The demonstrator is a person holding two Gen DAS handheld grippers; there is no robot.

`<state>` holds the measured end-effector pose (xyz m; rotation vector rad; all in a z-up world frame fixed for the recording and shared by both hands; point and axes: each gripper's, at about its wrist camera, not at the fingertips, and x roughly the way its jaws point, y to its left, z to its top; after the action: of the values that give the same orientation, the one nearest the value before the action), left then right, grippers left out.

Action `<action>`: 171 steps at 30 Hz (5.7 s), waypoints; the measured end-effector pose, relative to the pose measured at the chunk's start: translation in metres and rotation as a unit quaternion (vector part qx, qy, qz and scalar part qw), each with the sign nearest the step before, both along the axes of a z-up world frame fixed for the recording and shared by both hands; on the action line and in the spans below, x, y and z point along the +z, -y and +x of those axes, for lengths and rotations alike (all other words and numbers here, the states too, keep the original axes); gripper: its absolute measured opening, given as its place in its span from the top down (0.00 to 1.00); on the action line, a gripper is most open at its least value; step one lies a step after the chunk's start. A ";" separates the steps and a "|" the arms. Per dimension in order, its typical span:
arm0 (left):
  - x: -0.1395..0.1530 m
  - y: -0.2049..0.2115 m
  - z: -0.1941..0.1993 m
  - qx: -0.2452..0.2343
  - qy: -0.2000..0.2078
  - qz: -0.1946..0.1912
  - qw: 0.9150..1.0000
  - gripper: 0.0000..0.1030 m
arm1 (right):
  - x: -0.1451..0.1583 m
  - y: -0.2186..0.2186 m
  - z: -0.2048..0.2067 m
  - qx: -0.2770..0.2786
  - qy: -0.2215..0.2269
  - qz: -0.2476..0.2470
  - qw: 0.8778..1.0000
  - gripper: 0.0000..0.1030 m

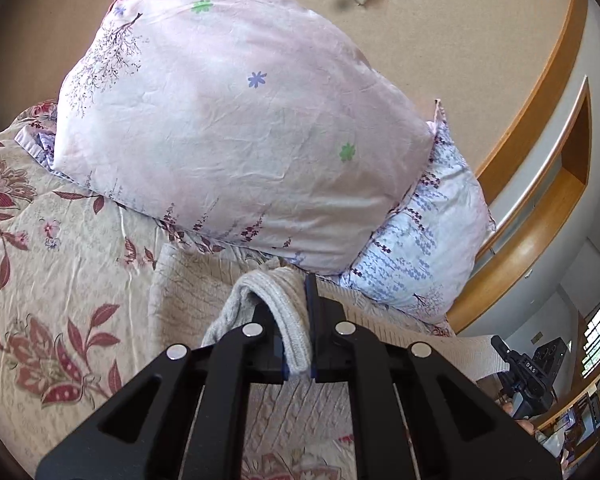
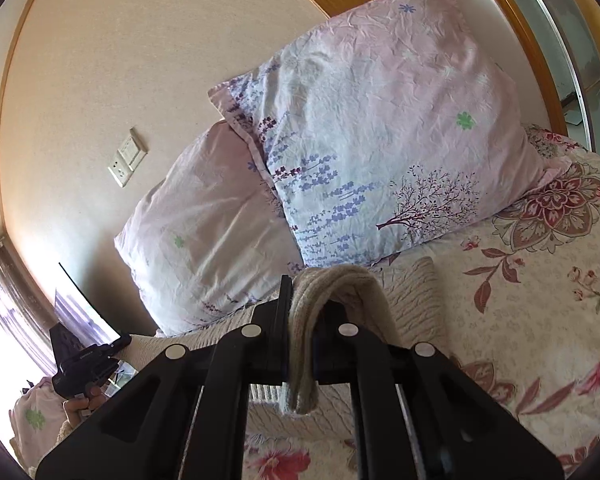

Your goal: Fold small clothes

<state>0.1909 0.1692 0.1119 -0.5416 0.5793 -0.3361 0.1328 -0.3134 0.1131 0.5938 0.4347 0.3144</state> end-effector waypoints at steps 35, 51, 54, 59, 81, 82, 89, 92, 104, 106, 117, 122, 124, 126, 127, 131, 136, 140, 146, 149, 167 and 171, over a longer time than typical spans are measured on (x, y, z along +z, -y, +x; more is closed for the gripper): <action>-0.058 -0.009 0.057 0.004 -0.078 0.067 0.995 0.50 | -0.064 0.027 0.051 -0.072 -0.172 -0.018 0.982 0.49; -0.090 0.010 0.020 -0.037 -0.105 0.163 0.980 0.63 | -0.081 -0.001 0.022 -0.022 -0.191 -0.126 0.973 0.72; -0.091 0.013 0.019 -0.042 -0.104 0.164 0.980 0.66 | -0.081 -0.003 0.021 -0.022 -0.189 -0.140 0.972 0.75; -0.095 0.015 0.020 -0.044 -0.109 0.163 0.980 0.66 | -0.084 -0.004 0.023 -0.018 -0.194 -0.144 0.970 0.75; -0.088 -0.007 0.010 -0.087 -0.111 0.117 0.983 0.93 | -0.070 -0.001 0.001 -0.040 -0.205 -0.136 0.968 0.90; -0.090 -0.007 0.011 -0.087 -0.115 0.119 0.982 0.93 | -0.073 -0.001 0.002 -0.044 -0.213 -0.140 0.966 0.90; -0.098 -0.002 0.014 -0.082 -0.120 0.134 0.980 0.92 | -0.076 -0.007 0.013 -0.056 -0.232 -0.172 0.956 0.89; -0.097 -0.002 0.011 -0.079 -0.118 0.130 0.981 0.88 | -0.073 -0.011 0.014 -0.053 -0.230 -0.188 0.953 0.88; -0.053 0.036 -0.018 -0.088 0.003 0.199 0.976 0.33 | -0.045 -0.045 0.020 -0.005 -0.157 -0.192 0.969 0.58; -0.056 0.052 -0.015 -0.102 0.000 0.224 0.969 0.33 | -0.049 -0.056 0.029 0.006 -0.165 -0.199 0.966 0.56; -0.093 0.066 0.008 -0.112 -0.071 0.243 0.961 0.33 | -0.075 -0.084 0.073 0.018 -0.224 -0.258 0.940 0.41; -0.095 0.065 0.009 -0.111 -0.080 0.238 0.962 0.33 | -0.077 -0.087 0.090 0.019 -0.229 -0.263 0.937 0.33; -0.094 0.066 0.011 -0.113 -0.081 0.236 0.962 0.30 | -0.077 -0.089 0.093 0.019 -0.229 -0.270 0.935 0.31; -0.094 0.066 0.011 -0.112 -0.081 0.235 0.962 0.30 | -0.078 -0.090 0.098 0.020 -0.231 -0.271 0.934 0.30; -0.092 0.065 0.011 -0.112 -0.082 0.231 0.963 0.30 | -0.078 -0.090 0.099 0.022 -0.231 -0.271 0.934 0.30; -0.077 0.041 0.005 -0.098 -0.076 0.160 0.979 0.30 | -0.076 -0.087 0.097 0.029 -0.237 -0.262 0.935 0.29; -0.064 -0.007 0.009 -0.032 -0.076 0.118 0.990 0.27 | -0.073 -0.084 0.085 0.030 -0.245 -0.252 0.936 0.28; -0.077 -0.027 0.029 -0.019 -0.121 0.064 0.990 0.27 | -0.068 -0.080 0.069 0.028 -0.247 -0.230 0.941 0.24; -0.099 -0.029 0.049 -0.014 -0.166 0.018 0.986 0.28 | -0.055 -0.063 0.040 0.033 -0.231 -0.180 0.956 0.23; -0.105 -0.026 0.056 -0.015 -0.168 0.001 0.986 0.29 | -0.056 -0.053 0.030 0.029 -0.230 -0.173 0.957 0.23; -0.115 -0.005 0.076 -0.006 -0.187 -0.084 0.979 0.77 | -0.062 -0.030 0.016 0.028 -0.209 -0.127 0.969 0.23; -0.097 0.003 0.075 -0.008 -0.169 -0.115 0.979 0.80 | -0.058 -0.022 0.011 0.023 -0.198 -0.121 0.972 0.23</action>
<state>0.2656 0.1657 0.0144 -0.8259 0.8804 -0.3307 0.1440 -0.2914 0.0552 0.4065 0.8601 0.1813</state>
